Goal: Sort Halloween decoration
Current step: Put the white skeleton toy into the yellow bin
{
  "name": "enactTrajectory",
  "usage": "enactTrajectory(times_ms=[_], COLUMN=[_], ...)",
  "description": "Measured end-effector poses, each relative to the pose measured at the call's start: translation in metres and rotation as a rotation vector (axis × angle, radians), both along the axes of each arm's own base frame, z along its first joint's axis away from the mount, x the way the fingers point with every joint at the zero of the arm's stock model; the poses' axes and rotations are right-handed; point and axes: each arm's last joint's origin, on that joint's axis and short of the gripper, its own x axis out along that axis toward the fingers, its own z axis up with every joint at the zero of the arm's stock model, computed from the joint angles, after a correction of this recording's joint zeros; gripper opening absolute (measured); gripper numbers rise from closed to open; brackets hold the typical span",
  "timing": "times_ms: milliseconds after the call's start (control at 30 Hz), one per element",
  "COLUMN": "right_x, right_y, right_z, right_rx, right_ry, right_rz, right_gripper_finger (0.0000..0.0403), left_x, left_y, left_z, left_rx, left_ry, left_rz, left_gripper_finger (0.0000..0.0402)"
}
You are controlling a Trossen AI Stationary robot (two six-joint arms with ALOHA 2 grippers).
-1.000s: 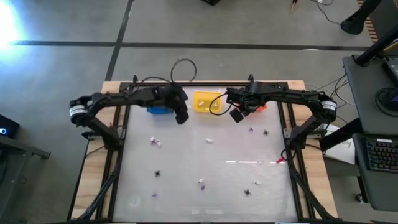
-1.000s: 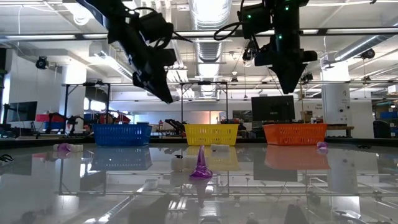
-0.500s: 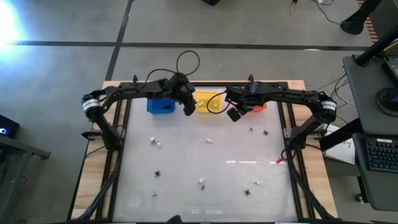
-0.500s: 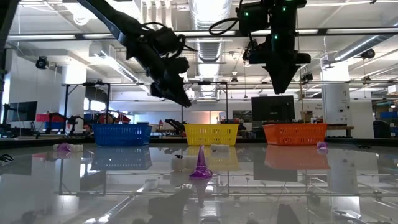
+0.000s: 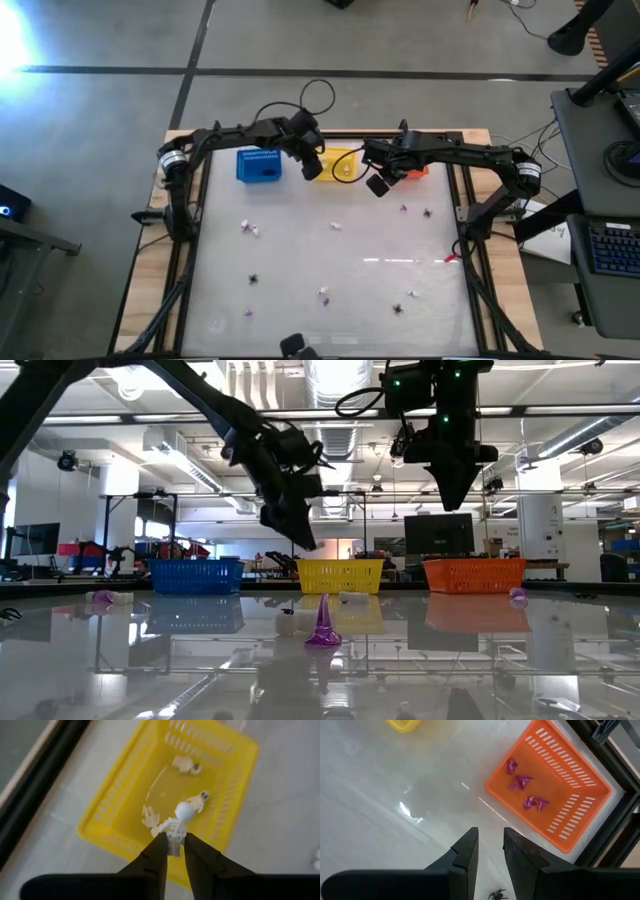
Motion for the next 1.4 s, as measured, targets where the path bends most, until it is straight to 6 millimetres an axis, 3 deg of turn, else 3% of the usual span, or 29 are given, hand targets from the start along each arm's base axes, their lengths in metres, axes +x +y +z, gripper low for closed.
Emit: enactTrajectory(times_ms=[233,567,767,1100,1400], right_x=[0.0,0.0,0.003,0.026,0.033], right_y=[0.0,0.0,0.006,0.023,0.066], right_z=[0.0,0.0,-0.001,-0.009,-0.009], right_rx=[0.0,0.008,0.124,0.201,0.307], right_ry=[0.0,-0.002,-0.043,-0.248,-0.251], right_rz=[-0.001,0.001,0.085,0.236,0.298], right_gripper_finger=[0.0082,0.0082,0.0082,0.0082,0.0082], left_x=[0.002,-0.011,-0.028,-0.06,-0.112], left_y=[0.001,-0.009,-0.032,-0.082,-0.121], left_z=[-0.004,0.038,0.048,0.075,0.091], left_rx=[0.0,-0.096,-0.142,-0.119,-0.112], left_ry=[0.01,0.233,0.314,0.262,0.186], left_rz=[-0.01,-0.09,-0.127,-0.161,-0.139], left_gripper_finger=[0.0095,0.0114,0.0114,0.0114,0.0114])
